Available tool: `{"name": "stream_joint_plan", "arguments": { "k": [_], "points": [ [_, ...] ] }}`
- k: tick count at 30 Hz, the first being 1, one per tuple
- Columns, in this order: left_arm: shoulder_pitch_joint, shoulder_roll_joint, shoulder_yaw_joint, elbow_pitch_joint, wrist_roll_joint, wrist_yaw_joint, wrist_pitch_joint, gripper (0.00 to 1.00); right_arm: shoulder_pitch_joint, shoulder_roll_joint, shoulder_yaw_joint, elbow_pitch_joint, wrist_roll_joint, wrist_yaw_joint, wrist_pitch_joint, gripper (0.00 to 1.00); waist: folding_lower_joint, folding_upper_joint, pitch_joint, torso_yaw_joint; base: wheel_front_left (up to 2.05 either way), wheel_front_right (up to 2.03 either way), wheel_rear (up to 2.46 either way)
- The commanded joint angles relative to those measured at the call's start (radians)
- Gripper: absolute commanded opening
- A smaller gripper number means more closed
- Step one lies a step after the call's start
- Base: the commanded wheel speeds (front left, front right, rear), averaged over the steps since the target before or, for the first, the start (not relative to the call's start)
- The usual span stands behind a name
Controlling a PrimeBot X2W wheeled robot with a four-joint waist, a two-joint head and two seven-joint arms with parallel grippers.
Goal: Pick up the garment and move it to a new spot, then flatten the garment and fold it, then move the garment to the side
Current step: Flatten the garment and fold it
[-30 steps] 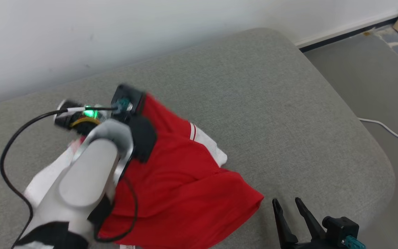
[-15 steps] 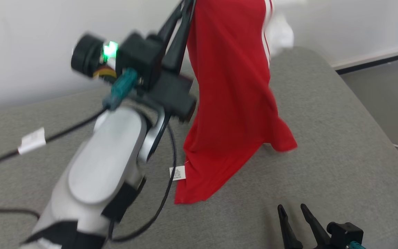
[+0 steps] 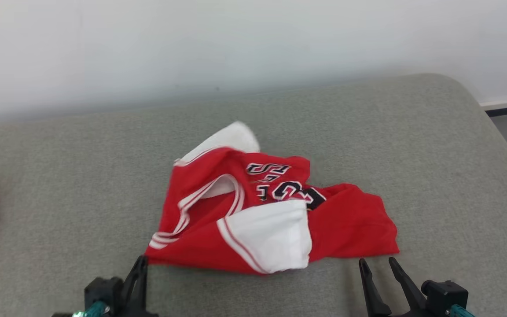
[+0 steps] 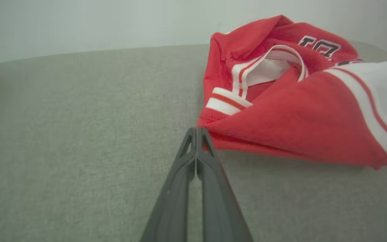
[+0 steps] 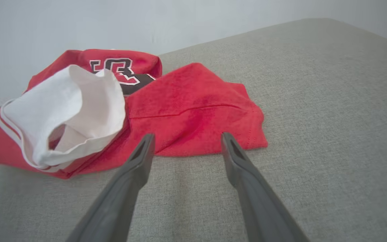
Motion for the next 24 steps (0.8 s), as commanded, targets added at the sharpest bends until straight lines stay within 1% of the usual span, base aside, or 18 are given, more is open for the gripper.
{"name": "stream_joint_plan", "arguments": {
  "k": [1,2,6,8,10,11,13,15,17,19,20,21,24],
  "points": [
    [0.032,-0.004,0.020,0.022,-0.022,0.020,-0.021,0.49,0.007,-0.004,0.004,-0.005,-0.009,-0.002,0.006,1.00,0.0001,0.0001,-0.006,0.031,0.00,0.00,0.00],
    [0.040,-0.009,0.024,0.035,-0.026,0.026,-0.026,1.00,0.006,-0.006,0.004,-0.007,-0.009,-0.002,0.008,1.00,0.0001,0.0001,-0.010,0.038,0.00,0.00,0.00],
    [0.041,-0.028,0.052,0.042,-0.050,0.044,-0.063,1.00,0.010,-0.011,0.004,-0.015,-0.008,-0.002,0.018,1.00,0.0001,0.0001,-0.026,0.062,0.00,0.00,0.00],
    [0.017,-0.034,0.048,0.008,-0.035,0.034,-0.090,1.00,0.014,-0.012,0.009,-0.017,-0.005,-0.002,0.023,1.00,0.0001,0.0001,-0.034,0.068,0.00,0.00,0.00],
    [0.003,-0.039,0.008,-0.033,-0.020,-0.006,-0.085,1.00,0.020,-0.013,0.011,-0.019,-0.003,-0.002,0.025,1.00,0.0001,0.0001,-0.042,0.071,0.00,0.00,0.00],
    [-0.007,-0.032,-0.033,-0.050,0.000,-0.035,-0.064,1.00,0.023,-0.014,0.013,-0.019,-0.002,-0.002,0.026,1.00,0.0001,0.0001,-0.045,0.071,0.00,0.00,0.00],
    [-0.038,-0.028,-0.108,-0.080,0.023,-0.092,-0.001,1.00,0.025,-0.013,0.017,-0.020,-0.001,-0.002,0.028,1.00,0.0001,0.0001,-0.049,0.068,0.00,0.00,0.00],
    [-0.069,-0.044,-0.174,-0.093,0.040,-0.137,0.066,1.00,0.026,-0.014,0.017,-0.020,0.001,-0.002,0.027,1.00,0.0001,0.0001,-0.051,0.063,0.00,0.00,0.00],
    [-0.104,-0.063,-0.216,-0.087,0.058,-0.158,0.114,1.00,0.027,-0.014,0.013,-0.021,0.002,-0.002,0.025,1.00,0.0001,0.0001,-0.050,0.057,0.00,0.00,0.00],
    [-0.136,-0.082,-0.245,-0.055,0.067,-0.163,0.160,1.00,0.025,-0.013,0.017,-0.021,0.001,-0.002,0.025,1.00,0.0001,0.0001,-0.047,0.047,0.00,0.00,0.00],
    [-0.156,-0.096,-0.255,-0.033,0.068,-0.166,0.179,1.00,0.024,-0.013,0.018,-0.020,0.001,-0.002,0.025,1.00,0.0001,0.0001,-0.046,0.041,0.00,0.00,0.00],
    [-0.193,-0.124,-0.274,0.008,0.070,-0.178,0.205,1.00,0.019,-0.012,0.021,-0.018,0.002,-0.002,0.024,1.00,0.0001,0.0001,-0.042,0.028,0.00,0.00,0.00],
    [-0.242,-0.149,-0.298,0.078,0.077,-0.191,0.241,1.00,0.009,-0.011,0.025,-0.017,0.005,-0.002,0.021,1.00,0.0001,0.0001,-0.032,0.003,0.00,0.00,0.00]
  ]
}}
